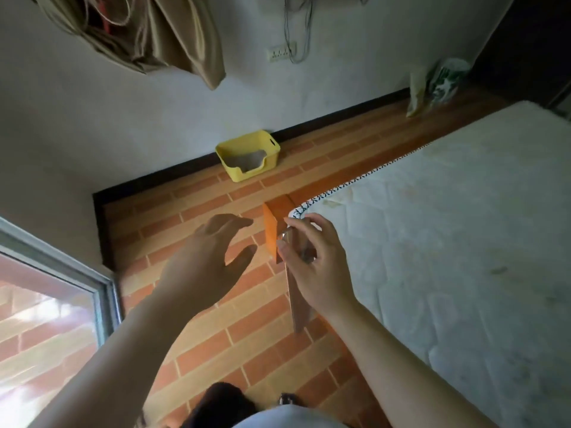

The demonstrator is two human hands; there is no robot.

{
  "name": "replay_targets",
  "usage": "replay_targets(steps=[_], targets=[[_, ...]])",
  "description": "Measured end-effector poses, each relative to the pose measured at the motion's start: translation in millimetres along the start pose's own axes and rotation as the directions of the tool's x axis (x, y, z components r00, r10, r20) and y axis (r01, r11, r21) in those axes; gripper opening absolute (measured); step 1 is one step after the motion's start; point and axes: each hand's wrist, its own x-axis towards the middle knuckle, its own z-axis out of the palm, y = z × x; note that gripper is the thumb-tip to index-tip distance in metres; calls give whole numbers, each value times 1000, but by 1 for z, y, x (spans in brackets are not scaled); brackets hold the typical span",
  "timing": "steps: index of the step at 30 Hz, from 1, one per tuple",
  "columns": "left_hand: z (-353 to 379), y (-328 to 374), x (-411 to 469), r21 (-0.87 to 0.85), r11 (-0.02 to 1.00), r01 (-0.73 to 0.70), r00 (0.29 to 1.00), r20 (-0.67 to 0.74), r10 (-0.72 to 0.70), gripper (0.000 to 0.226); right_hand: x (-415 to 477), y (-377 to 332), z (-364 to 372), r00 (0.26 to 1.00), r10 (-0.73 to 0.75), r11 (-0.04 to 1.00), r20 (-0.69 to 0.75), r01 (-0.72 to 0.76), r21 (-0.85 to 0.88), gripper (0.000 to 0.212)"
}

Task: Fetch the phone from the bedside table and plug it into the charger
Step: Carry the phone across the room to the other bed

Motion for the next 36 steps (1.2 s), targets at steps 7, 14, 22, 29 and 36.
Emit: replay_targets(steps=[7, 14, 22, 29, 36], targets=[[-33, -104, 137, -11, 999, -30, 998, -60, 30, 41, 151, 15, 85, 1000, -18, 1000, -16, 18, 4, 40], [-85, -183, 300, -68, 978, -197, 980, -43, 194, 43, 301, 22, 149, 991, -2, 999, -131, 6, 33, 37], [-89, -225, 467, -117, 934, -337, 938, 45, 344, 36, 428, 72, 177, 967, 128, 990, -219, -139, -37, 34], [-68, -227, 650, -109, 901, -419, 897, 102, 430, 47, 574, 146, 172, 907, 240, 960, -346, -274, -52, 33], [-39, -186, 837, -109, 858, -502, 842, 164, 513, 40, 724, 205, 120, 858, 225, 946, -461, -306, -108, 31]])
